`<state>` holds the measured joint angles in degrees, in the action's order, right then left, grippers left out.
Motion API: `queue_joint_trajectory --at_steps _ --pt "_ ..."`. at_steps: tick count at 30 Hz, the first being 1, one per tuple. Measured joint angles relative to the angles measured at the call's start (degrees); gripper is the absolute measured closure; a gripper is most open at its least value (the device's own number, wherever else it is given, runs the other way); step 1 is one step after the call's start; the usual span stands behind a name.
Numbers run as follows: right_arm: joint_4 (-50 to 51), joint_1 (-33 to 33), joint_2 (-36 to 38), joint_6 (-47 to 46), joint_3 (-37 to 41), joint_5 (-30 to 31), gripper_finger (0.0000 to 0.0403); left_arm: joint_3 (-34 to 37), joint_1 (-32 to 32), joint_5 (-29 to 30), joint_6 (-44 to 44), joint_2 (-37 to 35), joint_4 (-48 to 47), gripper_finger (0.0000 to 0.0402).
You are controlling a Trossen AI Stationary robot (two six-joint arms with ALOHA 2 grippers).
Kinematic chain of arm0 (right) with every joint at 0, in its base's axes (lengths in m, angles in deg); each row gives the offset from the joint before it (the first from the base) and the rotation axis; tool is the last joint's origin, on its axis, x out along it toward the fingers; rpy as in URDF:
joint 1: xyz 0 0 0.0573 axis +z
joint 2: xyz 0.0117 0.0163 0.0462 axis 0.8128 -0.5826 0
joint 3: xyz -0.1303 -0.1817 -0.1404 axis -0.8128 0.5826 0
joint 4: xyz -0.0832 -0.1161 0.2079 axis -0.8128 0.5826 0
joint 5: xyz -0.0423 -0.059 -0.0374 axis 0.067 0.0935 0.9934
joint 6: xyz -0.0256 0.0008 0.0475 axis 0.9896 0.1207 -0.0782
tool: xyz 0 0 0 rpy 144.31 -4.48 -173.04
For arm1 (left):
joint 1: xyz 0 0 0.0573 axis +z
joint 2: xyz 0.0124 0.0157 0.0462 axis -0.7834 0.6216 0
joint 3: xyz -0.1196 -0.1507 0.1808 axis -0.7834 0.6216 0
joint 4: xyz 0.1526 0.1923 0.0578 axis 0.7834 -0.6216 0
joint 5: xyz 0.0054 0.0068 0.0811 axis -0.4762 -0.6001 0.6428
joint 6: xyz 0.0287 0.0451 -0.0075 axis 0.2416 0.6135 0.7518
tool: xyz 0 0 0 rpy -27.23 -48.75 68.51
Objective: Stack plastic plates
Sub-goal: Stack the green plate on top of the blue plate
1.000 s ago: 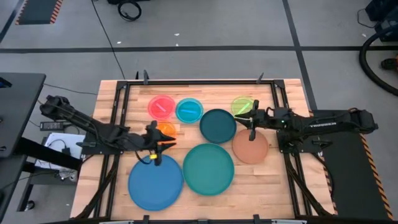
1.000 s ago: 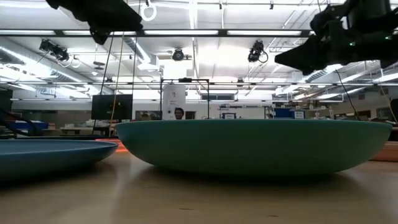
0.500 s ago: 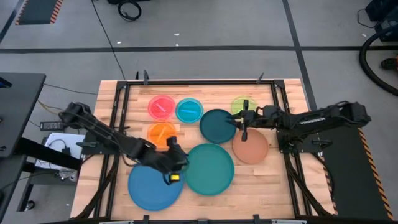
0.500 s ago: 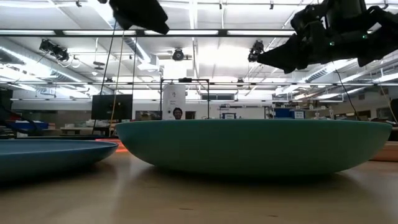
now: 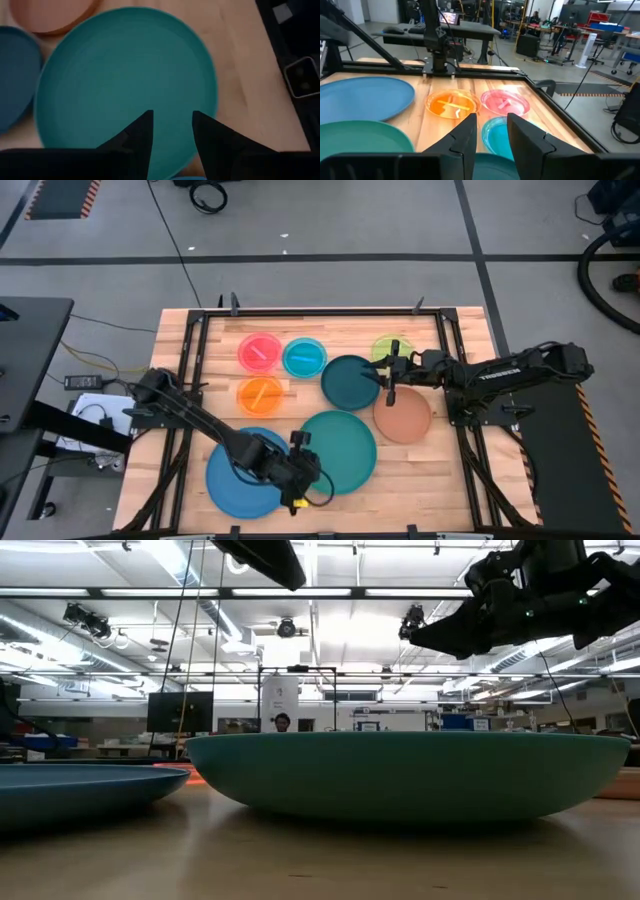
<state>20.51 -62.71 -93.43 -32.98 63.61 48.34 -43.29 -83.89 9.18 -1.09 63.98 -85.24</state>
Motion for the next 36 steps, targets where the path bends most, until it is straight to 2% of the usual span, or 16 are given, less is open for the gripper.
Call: queue_joint_trajectory --at_steps 4,8,14,25,30,36 --pt "-0.64 0.02 -1.48 -0.27 0.00 -0.67 0.0277 -1.95 -0.80 -0.31 0.11 2.80 -0.46 0.0251" --pt "-1.14 0.00 -2.41 -0.34 0.02 -0.70 0.0275 -2.79 -1.09 -1.21 0.18 5.09 -0.95 0.0225" --pt "-3.27 0.02 -2.96 0.33 0.02 -0.72 0.0274 -2.89 -0.59 -5.90 0.26 7.62 -0.42 0.0202" --pt "-3.73 0.01 -3.29 2.97 0.04 -0.74 0.0277 -2.93 -1.48 -8.27 7.03 10.21 -2.07 0.0225" --pt "-4.85 0.00 -3.27 3.07 0.04 -0.74 0.0276 -2.91 -1.60 -8.53 7.51 12.90 -3.24 0.0235" --pt "-5.26 0.02 -3.27 2.98 0.04 -0.76 0.0278 -2.91 -1.12 -8.51 9.23 13.35 -4.60 0.0272"
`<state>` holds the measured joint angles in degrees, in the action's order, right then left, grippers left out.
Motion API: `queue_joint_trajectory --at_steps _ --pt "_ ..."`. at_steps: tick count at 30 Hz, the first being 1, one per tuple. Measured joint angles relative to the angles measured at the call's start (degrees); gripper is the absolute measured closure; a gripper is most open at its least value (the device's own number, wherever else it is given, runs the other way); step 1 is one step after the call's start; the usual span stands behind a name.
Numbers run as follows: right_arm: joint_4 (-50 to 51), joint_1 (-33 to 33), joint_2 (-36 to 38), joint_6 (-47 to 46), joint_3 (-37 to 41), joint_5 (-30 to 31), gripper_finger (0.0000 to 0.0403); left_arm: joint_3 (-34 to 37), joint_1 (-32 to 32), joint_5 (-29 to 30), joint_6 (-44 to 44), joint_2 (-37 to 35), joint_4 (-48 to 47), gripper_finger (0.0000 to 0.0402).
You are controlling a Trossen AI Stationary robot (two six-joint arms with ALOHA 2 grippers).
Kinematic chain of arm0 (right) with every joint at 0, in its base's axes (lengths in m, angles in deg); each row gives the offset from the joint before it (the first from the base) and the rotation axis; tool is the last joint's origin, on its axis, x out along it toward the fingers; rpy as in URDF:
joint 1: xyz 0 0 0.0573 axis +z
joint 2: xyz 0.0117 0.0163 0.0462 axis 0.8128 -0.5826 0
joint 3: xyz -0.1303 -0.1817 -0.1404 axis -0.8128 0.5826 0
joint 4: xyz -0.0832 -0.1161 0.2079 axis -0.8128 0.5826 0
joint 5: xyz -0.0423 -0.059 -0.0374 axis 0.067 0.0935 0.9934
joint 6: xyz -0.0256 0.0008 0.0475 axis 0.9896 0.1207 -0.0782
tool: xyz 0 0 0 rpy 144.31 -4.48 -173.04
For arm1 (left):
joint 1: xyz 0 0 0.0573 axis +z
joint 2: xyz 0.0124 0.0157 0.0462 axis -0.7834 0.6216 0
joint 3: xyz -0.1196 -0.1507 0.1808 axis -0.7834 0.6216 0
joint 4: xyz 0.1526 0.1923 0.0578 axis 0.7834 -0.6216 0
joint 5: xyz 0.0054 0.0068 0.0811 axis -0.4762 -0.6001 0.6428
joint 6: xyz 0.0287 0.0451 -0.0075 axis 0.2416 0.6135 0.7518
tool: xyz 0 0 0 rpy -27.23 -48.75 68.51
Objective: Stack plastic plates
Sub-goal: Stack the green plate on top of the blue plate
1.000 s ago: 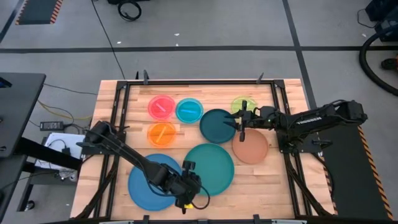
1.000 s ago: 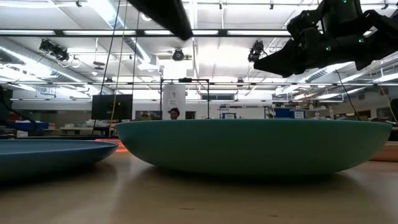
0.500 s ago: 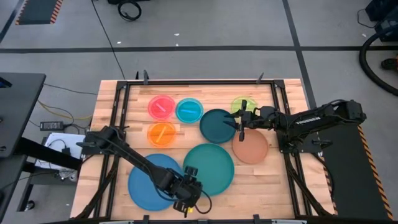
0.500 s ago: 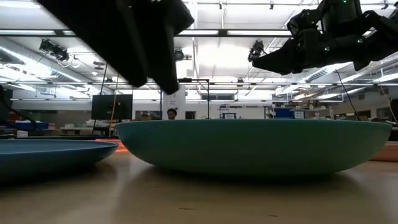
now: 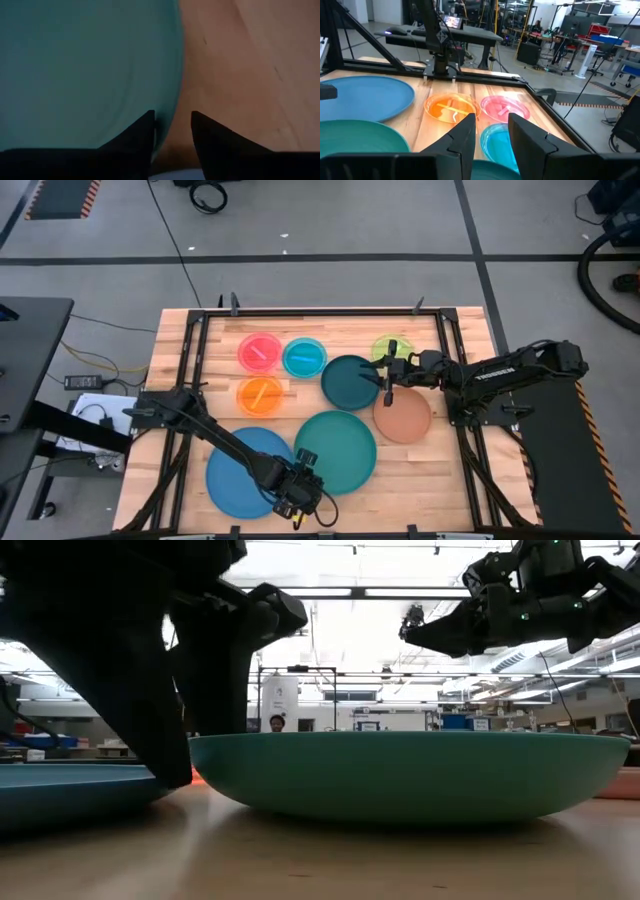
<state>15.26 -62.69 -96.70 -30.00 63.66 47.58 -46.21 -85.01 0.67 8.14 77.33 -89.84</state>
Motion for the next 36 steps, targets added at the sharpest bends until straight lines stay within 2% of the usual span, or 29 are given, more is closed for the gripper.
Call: queue_joint_trajectory --at_steps 9,12,24,36 --pt "0.17 0.00 0.00 -0.26 0.00 -0.01 0.0278 0.00 0.23 0.23 1.57 0.00 0.35 0.0371" --pt "0.15 -0.01 0.00 -0.26 0.00 0.00 0.0277 0.00 0.07 0.63 1.73 -0.04 0.15 0.0390" --pt "0.15 -0.01 0.00 -0.26 0.00 0.00 0.0278 -0.21 -0.12 -0.40 4.11 -0.24 -0.09 0.0390" --pt "0.69 -0.01 0.00 -0.28 0.00 0.00 0.0278 -6.95 0.20 -0.16 5.31 -0.24 -7.62 0.0391"
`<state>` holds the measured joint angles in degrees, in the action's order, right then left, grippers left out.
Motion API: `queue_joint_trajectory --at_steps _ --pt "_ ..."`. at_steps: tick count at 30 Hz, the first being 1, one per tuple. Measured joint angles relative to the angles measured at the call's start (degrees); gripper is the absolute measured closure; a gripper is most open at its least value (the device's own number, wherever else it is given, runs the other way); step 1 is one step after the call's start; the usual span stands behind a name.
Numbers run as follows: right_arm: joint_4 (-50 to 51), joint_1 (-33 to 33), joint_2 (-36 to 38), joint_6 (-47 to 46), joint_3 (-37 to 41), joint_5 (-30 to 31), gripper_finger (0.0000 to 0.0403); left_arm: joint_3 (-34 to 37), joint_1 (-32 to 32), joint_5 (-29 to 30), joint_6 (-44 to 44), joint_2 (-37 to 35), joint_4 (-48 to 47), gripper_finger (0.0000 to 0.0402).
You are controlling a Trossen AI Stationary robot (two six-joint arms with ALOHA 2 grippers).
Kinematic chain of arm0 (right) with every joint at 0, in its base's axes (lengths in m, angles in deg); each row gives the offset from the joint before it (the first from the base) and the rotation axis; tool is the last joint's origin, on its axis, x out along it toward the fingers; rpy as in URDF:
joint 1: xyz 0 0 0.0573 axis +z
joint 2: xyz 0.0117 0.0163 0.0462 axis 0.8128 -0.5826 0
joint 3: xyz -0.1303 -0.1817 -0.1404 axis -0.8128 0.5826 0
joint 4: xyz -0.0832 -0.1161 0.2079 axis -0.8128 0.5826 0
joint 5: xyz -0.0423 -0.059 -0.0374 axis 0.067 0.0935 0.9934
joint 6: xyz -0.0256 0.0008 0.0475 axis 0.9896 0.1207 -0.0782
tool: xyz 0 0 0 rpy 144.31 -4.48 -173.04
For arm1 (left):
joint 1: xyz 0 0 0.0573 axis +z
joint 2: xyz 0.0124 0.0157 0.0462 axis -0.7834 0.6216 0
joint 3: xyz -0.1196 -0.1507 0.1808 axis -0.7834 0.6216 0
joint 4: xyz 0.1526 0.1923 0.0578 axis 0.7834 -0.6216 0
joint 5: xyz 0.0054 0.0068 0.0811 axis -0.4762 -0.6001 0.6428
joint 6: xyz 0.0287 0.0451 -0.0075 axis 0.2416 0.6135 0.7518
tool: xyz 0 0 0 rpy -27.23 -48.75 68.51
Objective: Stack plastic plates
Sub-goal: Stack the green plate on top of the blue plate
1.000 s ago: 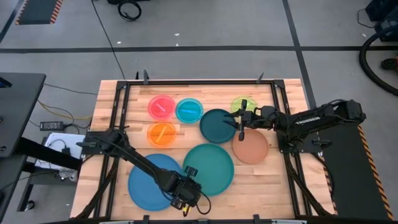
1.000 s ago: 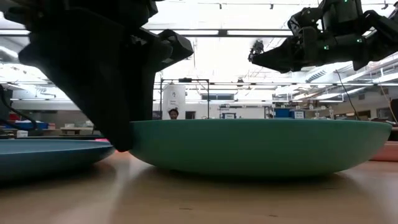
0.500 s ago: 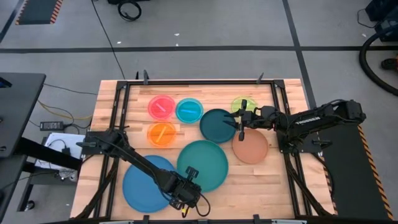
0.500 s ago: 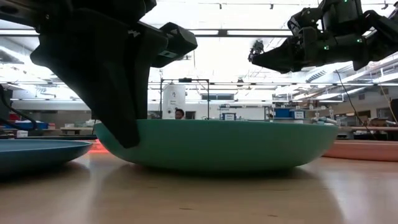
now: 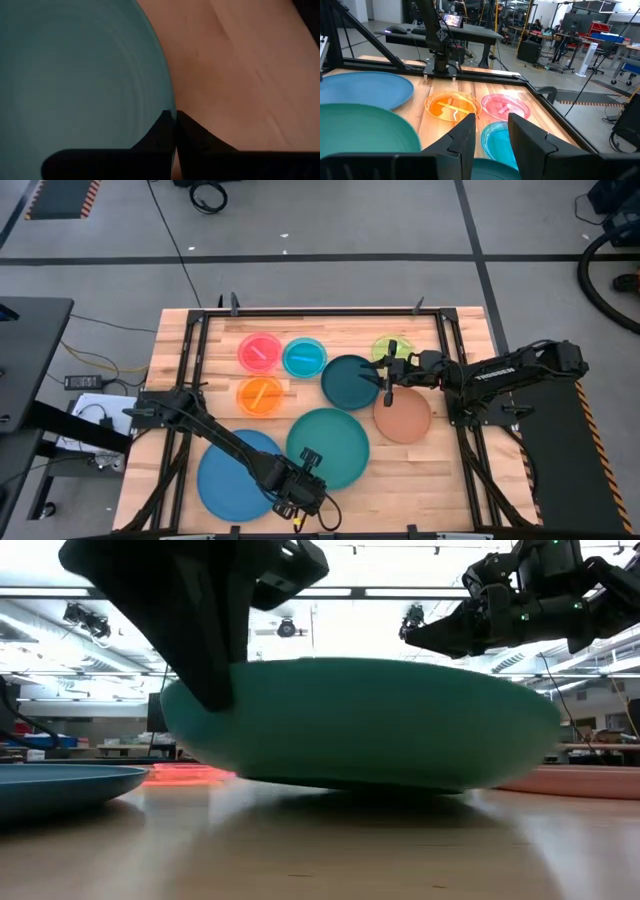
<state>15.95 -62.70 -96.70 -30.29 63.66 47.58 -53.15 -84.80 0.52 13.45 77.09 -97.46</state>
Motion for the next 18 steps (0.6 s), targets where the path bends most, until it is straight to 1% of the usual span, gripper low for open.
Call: queue_joint_trajectory --at_steps 4,11,14,18 --pt "0.32 -0.01 0.00 0.00 0.00 0.00 0.0278 -2.68 0.00 0.49 -0.57 0.00 -4.46 0.0391" --pt "0.07 0.00 0.00 0.15 0.00 0.02 0.0278 -9.60 -0.82 3.56 -4.42 0.00 -14.06 0.0391" --pt "0.07 -0.01 0.00 0.13 0.00 0.02 0.0278 -12.43 -1.53 3.64 -8.35 0.00 -19.82 0.0391" --pt "0.00 -0.01 0.00 0.22 0.00 0.04 0.0278 -15.53 -3.26 3.44 -15.36 -0.01 -24.88 0.0391"
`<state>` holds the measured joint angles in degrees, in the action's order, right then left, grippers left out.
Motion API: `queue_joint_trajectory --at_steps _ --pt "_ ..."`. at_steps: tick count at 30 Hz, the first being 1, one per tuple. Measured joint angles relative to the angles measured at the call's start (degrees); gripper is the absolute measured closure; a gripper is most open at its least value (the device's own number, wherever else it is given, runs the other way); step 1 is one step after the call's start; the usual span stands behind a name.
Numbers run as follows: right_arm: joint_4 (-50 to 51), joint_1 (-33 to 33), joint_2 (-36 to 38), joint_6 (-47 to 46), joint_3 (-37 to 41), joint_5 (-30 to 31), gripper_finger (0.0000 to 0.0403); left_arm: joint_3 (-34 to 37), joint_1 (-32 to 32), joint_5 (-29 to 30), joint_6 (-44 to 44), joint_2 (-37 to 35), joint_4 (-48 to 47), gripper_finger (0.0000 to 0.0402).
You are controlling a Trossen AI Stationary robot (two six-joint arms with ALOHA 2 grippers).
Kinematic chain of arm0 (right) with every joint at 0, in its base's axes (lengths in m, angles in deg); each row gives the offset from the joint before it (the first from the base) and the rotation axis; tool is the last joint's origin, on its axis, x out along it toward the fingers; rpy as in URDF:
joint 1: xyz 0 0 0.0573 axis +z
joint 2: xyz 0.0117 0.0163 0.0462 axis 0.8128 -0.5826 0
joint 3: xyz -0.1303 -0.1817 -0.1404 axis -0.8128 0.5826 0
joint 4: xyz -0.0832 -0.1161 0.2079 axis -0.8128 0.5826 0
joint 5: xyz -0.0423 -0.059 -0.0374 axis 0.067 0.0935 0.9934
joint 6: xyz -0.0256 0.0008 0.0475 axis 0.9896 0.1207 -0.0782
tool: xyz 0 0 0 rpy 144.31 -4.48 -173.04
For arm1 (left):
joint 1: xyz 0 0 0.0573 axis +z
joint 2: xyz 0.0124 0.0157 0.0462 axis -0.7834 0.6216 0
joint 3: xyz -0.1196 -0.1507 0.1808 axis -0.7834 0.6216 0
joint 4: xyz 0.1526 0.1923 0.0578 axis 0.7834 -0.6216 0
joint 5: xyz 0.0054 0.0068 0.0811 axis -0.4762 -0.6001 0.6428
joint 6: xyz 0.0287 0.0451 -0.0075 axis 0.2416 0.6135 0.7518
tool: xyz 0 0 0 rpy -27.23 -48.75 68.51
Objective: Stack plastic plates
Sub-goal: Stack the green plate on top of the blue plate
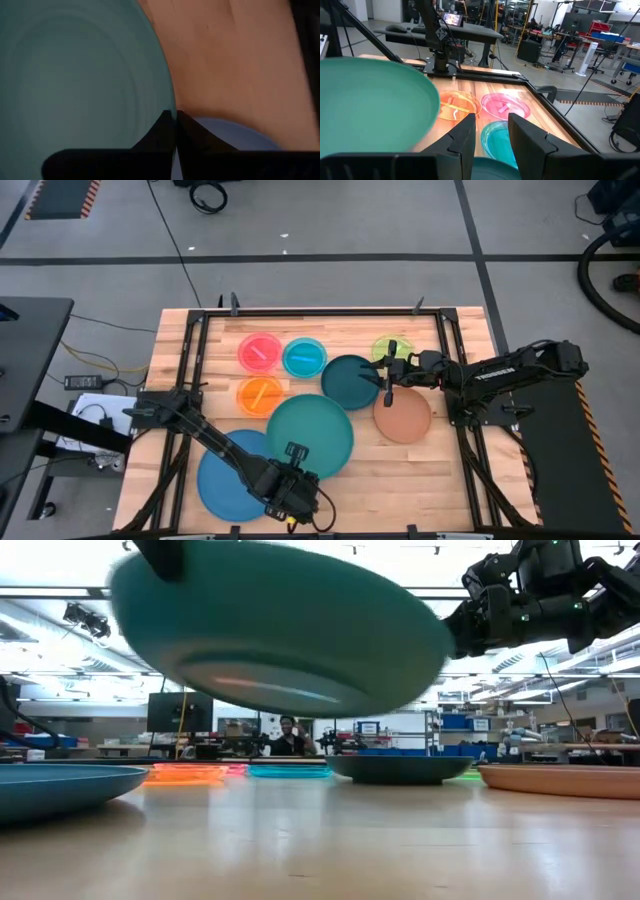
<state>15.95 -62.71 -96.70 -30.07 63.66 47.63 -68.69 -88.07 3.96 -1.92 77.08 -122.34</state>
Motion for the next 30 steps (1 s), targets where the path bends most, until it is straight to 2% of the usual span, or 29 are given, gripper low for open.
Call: queue_joint_trajectory --at_steps 6,14,22,30 --pt "-0.34 0.00 0.00 -0.24 0.00 0.00 0.0278 -2.68 -4.22 -3.53 -15.44 -0.06 -5.84 0.0391" --pt "-2.00 0.00 0.02 0.04 0.02 0.00 0.0278 -3.83 -9.83 -3.91 -34.50 -0.06 -6.38 0.0391" --pt "-2.99 -0.07 0.02 0.46 0.02 0.00 0.0278 -3.83 -13.09 -9.42 -46.38 -0.06 -5.28 0.0391" --pt "-2.94 -0.07 0.02 1.11 0.02 0.00 0.0278 -3.83 -15.31 -13.10 -49.53 0.03 -3.52 0.0391"
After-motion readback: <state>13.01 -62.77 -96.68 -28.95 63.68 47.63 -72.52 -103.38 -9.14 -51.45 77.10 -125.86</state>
